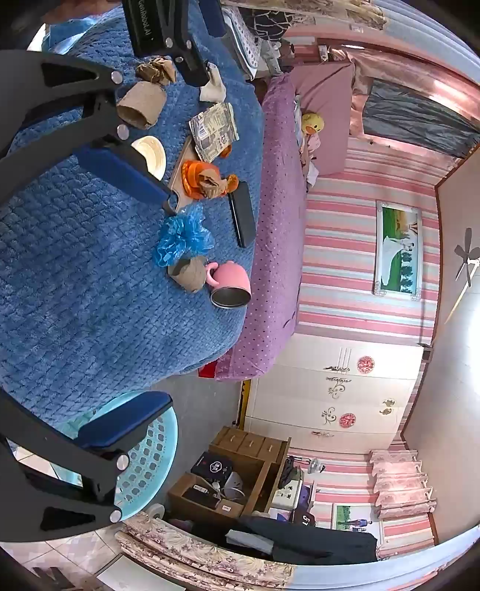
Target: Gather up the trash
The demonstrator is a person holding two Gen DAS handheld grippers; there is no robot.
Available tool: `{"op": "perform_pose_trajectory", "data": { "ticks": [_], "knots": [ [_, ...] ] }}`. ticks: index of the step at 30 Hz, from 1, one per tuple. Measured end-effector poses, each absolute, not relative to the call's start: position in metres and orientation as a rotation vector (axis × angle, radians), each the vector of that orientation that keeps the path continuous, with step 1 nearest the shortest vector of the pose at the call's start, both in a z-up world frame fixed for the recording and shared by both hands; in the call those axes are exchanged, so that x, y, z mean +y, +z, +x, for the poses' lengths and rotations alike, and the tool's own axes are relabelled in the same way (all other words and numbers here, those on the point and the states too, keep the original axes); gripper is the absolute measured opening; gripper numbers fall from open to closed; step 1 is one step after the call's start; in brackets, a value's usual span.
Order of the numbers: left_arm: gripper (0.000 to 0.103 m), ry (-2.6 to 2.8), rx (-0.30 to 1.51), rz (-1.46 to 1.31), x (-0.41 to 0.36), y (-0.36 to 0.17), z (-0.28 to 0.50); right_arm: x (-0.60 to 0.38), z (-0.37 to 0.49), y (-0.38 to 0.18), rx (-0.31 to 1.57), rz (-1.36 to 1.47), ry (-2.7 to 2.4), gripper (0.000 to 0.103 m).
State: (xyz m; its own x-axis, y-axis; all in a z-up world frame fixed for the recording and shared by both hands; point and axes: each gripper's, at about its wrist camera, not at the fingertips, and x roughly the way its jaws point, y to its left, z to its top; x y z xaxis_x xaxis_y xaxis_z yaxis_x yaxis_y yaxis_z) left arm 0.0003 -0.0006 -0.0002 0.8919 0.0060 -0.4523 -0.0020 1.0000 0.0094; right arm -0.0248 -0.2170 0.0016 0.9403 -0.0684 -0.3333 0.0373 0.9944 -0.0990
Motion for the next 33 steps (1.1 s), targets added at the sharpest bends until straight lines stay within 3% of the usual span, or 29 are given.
{"op": "perform_pose_trajectory", "data": {
  "ticks": [33],
  "knots": [
    [0.098,0.006,0.462,-0.012,0.0015,0.0016,0.0004,-0.2241,-0.0272,0.0033,0.337,-0.088,-0.060,0.099]
  ]
}}
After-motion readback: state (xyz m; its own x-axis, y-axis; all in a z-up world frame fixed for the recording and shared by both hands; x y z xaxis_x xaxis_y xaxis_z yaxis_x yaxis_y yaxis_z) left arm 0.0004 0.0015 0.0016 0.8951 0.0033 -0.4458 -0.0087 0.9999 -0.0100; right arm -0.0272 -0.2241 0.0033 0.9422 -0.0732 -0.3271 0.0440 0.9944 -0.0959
